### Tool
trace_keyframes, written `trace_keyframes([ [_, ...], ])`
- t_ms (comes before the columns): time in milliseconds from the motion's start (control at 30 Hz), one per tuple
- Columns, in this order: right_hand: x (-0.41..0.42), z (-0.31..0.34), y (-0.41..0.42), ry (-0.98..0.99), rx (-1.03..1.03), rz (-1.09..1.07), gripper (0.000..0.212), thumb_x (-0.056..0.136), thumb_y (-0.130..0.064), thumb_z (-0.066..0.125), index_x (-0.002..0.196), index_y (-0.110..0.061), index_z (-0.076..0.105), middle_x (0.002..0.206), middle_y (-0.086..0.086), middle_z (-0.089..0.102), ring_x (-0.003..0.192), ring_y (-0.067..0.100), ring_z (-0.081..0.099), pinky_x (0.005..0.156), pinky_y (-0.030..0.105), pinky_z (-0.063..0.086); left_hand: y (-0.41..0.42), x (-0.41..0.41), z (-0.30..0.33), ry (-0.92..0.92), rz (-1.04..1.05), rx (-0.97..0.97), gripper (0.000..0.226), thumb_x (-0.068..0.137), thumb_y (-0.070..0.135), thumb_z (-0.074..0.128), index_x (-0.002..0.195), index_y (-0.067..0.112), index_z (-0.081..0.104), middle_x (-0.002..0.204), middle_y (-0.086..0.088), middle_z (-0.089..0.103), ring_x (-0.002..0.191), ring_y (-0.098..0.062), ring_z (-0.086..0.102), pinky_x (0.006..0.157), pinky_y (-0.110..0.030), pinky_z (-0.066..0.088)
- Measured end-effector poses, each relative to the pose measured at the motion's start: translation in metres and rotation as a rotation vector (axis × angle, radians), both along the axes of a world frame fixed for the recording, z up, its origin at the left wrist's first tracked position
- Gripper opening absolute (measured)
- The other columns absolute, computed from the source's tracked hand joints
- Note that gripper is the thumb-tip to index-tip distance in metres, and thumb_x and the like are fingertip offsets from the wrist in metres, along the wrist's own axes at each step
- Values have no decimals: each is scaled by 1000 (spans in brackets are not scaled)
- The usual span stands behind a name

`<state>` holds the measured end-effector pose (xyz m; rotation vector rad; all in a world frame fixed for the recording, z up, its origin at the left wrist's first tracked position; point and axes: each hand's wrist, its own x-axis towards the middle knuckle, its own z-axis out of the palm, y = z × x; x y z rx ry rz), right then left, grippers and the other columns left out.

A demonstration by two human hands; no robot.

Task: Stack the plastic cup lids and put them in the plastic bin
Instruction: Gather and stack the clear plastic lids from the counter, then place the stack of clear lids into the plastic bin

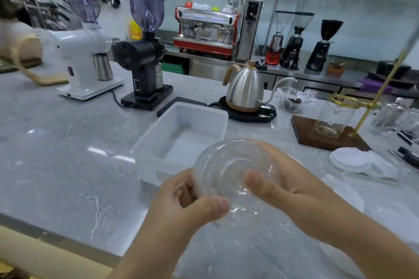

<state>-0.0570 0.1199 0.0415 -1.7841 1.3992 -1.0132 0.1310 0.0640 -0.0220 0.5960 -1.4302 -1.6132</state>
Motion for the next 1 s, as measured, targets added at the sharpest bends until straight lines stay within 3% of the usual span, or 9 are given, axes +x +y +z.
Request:
trace_keyframes([
  [133, -4, -8, -15, -251, 77, -58, 61, 72, -36, 76, 128, -25, 56, 116, -5, 73, 105, 15, 71, 88, 27, 57, -16, 6, 5, -49, -31, 35, 47, 58, 28, 80, 99, 7, 76, 94, -16, 75, 87, -28, 72, 78, -40, 60],
  [267, 6, -5, -46, -326, 41, -148, 55, 74, -38, 79, 123, -21, 59, 112, 1, 74, 99, 19, 73, 84, 31, 59, -44, 10, 23, -57, 61, 84, 64, 56, 33, 84, 111, 5, 69, 97, -13, 79, 88, -27, 77, 69, -30, 62],
  [367, 17, 3, -74, -353, 12, -211, 56, 72, -42, 75, 122, -21, 58, 114, 3, 72, 100, 20, 72, 86, 38, 60, -74, 9, 39, -97, 121, 84, 68, 58, 40, 85, 115, 6, 68, 104, -17, 78, 94, -31, 77, 71, -35, 63],
  [600, 25, 14, -150, -615, 164, -182, 30, 96, -22, 60, 113, 2, 65, 100, 11, 74, 84, 18, 72, 74, 30, 60, -159, 6, 61, -141, 151, 192, 27, 85, 26, 77, 104, 8, 72, 95, -10, 78, 80, -24, 76, 68, -39, 63],
  [700, 24, 12, -179, -669, 225, -294, 35, 95, -19, 62, 119, 7, 63, 116, 22, 70, 101, 32, 70, 85, 40, 59, -180, -5, 60, -151, 172, 348, 30, 87, 24, 76, 107, 4, 67, 94, -16, 74, 75, -27, 74, 64, -40, 64],
  [800, 25, -1, -204, -624, 281, -423, 39, 95, -22, 63, 122, 6, 59, 132, 31, 56, 115, 41, 61, 101, 51, 47, -189, -19, 53, -175, 132, 539, 33, 89, 25, 75, 107, 1, 59, 69, -14, 67, 68, -27, 65, 69, -45, 62],
  [867, 26, -13, -217, -587, 319, -479, 41, 94, -26, 63, 125, 0, 57, 129, 23, 60, 116, 37, 60, 99, 49, 50, -192, -27, 46, -138, 128, 664, 44, 93, 25, 71, 126, 1, 54, 95, -10, 73, 73, -23, 63, 75, -47, 58],
  [933, 25, -24, -228, -569, 355, -498, 44, 94, -27, 64, 130, -4, 52, 116, 11, 61, 107, 30, 62, 93, 46, 54, -196, -34, 41, -87, 168, 752, 55, 96, 25, 66, 142, 4, 45, 131, -2, 60, 66, -20, 60, 60, -43, 56],
  [1000, 26, -31, -237, -525, 387, -498, 45, 94, -29, 63, 132, -8, 50, 104, 3, 56, 93, 23, 59, 84, 42, 56, -202, -37, 35, -32, 249, 825, 51, 96, 22, 65, 139, 2, 46, 106, -8, 58, 56, -19, 43, 42, -29, 47],
])
